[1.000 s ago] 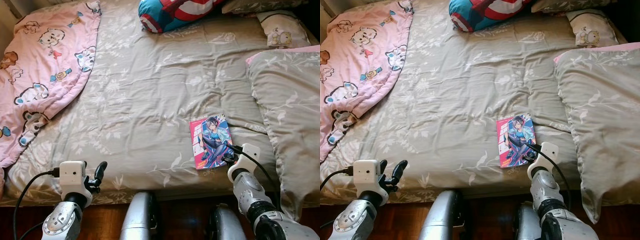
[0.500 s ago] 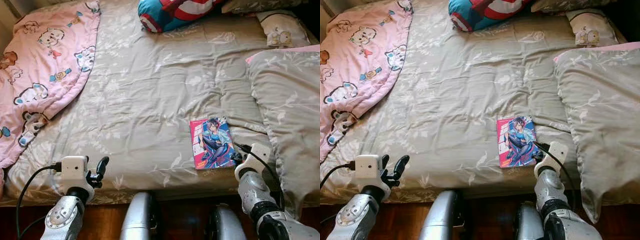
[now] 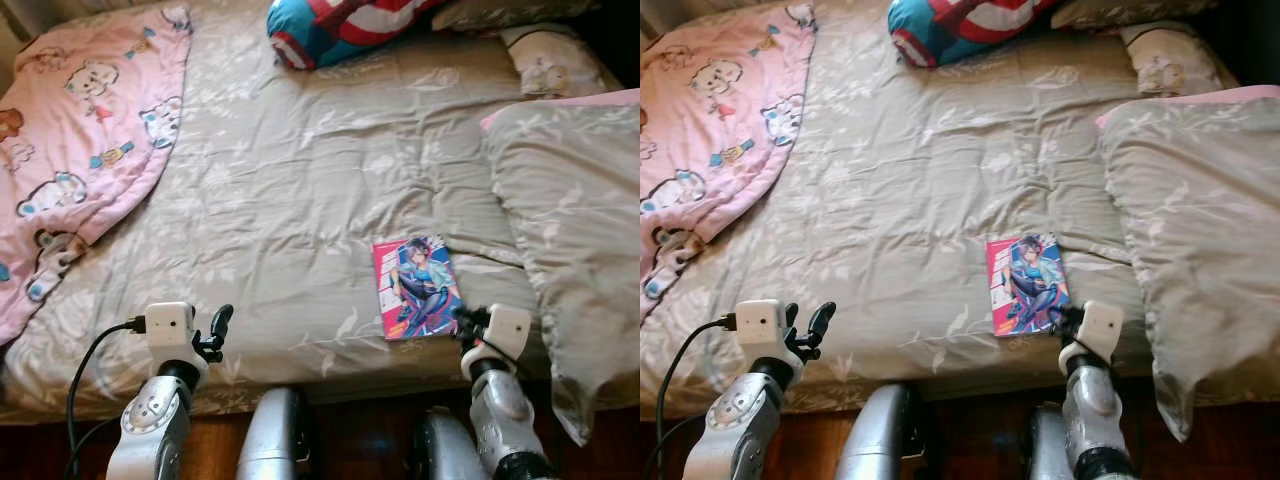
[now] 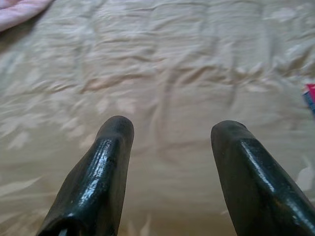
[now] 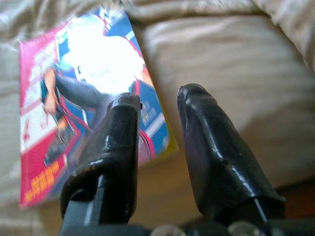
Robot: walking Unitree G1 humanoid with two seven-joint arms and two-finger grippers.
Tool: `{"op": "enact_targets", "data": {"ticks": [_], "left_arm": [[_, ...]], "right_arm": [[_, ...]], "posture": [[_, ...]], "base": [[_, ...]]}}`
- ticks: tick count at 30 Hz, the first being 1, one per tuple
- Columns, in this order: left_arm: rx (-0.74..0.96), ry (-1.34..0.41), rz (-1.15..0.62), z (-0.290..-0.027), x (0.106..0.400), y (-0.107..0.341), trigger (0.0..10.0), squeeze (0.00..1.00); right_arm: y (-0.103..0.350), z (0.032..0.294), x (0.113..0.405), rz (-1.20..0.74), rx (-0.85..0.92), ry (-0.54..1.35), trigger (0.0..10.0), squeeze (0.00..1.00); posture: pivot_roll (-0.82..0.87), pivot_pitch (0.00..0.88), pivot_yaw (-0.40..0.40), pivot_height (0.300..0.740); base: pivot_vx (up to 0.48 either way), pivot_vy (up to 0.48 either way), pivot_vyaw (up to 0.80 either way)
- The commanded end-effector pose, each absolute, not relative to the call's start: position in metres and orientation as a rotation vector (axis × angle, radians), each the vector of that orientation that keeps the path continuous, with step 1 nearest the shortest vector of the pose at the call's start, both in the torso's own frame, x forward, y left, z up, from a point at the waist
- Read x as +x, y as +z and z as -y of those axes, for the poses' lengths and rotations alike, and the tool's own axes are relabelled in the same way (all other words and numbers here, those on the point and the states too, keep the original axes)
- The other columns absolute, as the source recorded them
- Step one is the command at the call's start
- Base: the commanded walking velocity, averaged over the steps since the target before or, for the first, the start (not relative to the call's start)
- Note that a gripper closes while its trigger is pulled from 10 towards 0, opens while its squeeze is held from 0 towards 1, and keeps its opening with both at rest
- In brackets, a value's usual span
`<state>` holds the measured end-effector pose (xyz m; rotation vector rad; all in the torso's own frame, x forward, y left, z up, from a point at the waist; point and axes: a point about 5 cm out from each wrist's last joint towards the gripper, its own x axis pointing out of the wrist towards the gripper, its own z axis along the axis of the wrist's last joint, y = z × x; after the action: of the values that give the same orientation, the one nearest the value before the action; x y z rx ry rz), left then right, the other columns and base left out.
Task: Clean up the room
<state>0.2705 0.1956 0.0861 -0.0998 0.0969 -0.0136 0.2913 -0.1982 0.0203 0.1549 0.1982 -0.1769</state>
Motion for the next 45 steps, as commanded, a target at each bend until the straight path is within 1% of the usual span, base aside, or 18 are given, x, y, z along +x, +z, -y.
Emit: {"op": "enact_targets", "data": {"ticks": [1, 3, 5, 7, 11, 13, 18, 22, 26, 28, 29, 33, 36, 37, 41, 43, 45], "left_arm": [[-0.102, 0.001, -0.13, -0.201, 0.268, 0.076, 10.0, 0.0], [-0.105, -0.005, -0.132, -0.199, 0.27, 0.075, 10.0, 0.0], [-0.112, -0.011, -0.132, -0.198, 0.274, 0.074, 10.0, 0.0], [-0.115, -0.01, -0.129, -0.198, 0.276, 0.074, 10.0, 0.0], [-0.123, -0.003, -0.133, -0.196, 0.28, 0.067, 10.0, 0.0], [-0.131, 0.0, -0.141, -0.193, 0.282, 0.061, 10.0, 0.0], [-0.142, 0.005, -0.155, -0.189, 0.284, 0.054, 10.0, 0.0], [-0.142, 0.01, -0.174, -0.191, 0.282, 0.044, 10.0, 0.0], [-0.138, 0.012, -0.192, -0.192, 0.281, 0.036, 10.0, 0.0], [-0.142, 0.021, -0.241, -0.195, 0.277, 0.025, 10.0, 0.0], [-0.146, 0.038, -0.292, -0.198, 0.274, 0.014, 10.0, 0.0], [-0.155, 0.067, -0.376, -0.205, 0.269, -0.002, 10.0, 0.0], [-0.114, 0.058, -0.513, -0.207, 0.257, -0.023, 10.0, 0.0], [-0.067, 0.037, -0.571, -0.207, 0.25, -0.03, 10.0, 0.0], [-0.023, 0.027, -0.642, -0.209, 0.238, -0.041, 10.0, 0.0], [-0.017, 0.06, -0.735, -0.214, 0.22, -0.055, 10.0, 0.0], [-0.016, 0.062, -0.766, -0.212, 0.213, -0.06, 10.0, 0.0]], "right_arm": [[0.014, 0.194, 0.284, -0.206, 0.174, -0.184, 10.0, 0.0], [0.012, 0.195, 0.281, -0.208, 0.179, -0.2, 10.0, 0.0], [0.016, 0.193, 0.282, -0.172, 0.203, -0.195, 10.0, 0.0], [0.02, 0.19, 0.283, -0.146, 0.211, -0.181, 10.0, 0.0], [0.025, 0.186, 0.29, -0.156, 0.181, -0.149, 10.0, 0.0], [0.024, 0.185, 0.293, -0.182, 0.163, -0.131, 10.0, 0.0], [0.011, 0.186, 0.285, -0.247, 0.141, -0.126, 10.0, 0.0], [0.001, 0.195, 0.275, -0.298, 0.152, -0.174, 10.0, 0.0], [-0.009, 0.193, 0.268, -0.347, 0.16, -0.163, 10.0, 0.0], [-0.025, 0.189, 0.257, -0.464, 0.136, -0.138, 10.0, 0.0], [-0.036, 0.187, 0.248, -0.539, 0.131, -0.132, 10.0, 0.0], [-0.043, 0.187, 0.24, -0.583, 0.148, -0.151, 10.0, 0.0], [-0.055, 0.195, 0.225, -0.683, 0.118, -0.187, 10.0, 0.0], [-0.06, 0.198, 0.218, -0.718, 0.114, -0.191, 10.0, 0.0], [-0.067, 0.198, 0.207, -0.767, 0.11, -0.184, 10.0, 0.0], [-0.078, 0.194, 0.19, -0.842, 0.097, -0.173, 10.0, 0.0], [-0.083, 0.192, 0.179, -0.878, 0.111, -0.185, 10.0, 0.0]], "posture": [[0.03, 0.207, 0.107, 0.648], [0.02, 0.204, 0.105, 0.648], [0.01, 0.191, 0.087, 0.648], [0.01, 0.191, 0.087, 0.648], [0.0, 0.167, 0.06, 0.663], [-0.01, 0.148, 0.049, 0.678], [-0.01, 0.121, 0.035, 0.713], [-0.01, 0.1, 0.033, 0.74], [-0.02, 0.094, 0.033, 0.74], [-0.02, 0.086, 0.032, 0.74], [-0.01, 0.079, 0.029, 0.74], [0.0, 0.069, 0.031, 0.74], [-0.01, 0.051, 0.035, 0.74], [-0.01, 0.049, 0.036, 0.74], [-0.02, 0.037, 0.04, 0.74], [-0.03, 0.032, 0.043, 0.74], [-0.02, 0.031, 0.047, 0.74]], "base": [[0.0, 0.0, 0.0], [0.0, 0.0, 0.0], [0.0, 0.0, 0.0], [0.0, 0.0, 0.0], [0.0, 0.0, 0.0], [0.0, 0.0, 0.0], [0.0, 0.0, 0.0], [0.0, 0.0, 0.0], [0.0, 0.0, 0.0], [0.0, 0.0, 0.0], [0.0, 0.0, 0.0], [0.0, 0.0, 0.0], [0.0, 0.0, 0.0], [0.0, 0.0, 0.0], [0.0, 0.0, 0.0], [0.0, 0.0, 0.0], [0.0, 0.0, 0.0]]}}
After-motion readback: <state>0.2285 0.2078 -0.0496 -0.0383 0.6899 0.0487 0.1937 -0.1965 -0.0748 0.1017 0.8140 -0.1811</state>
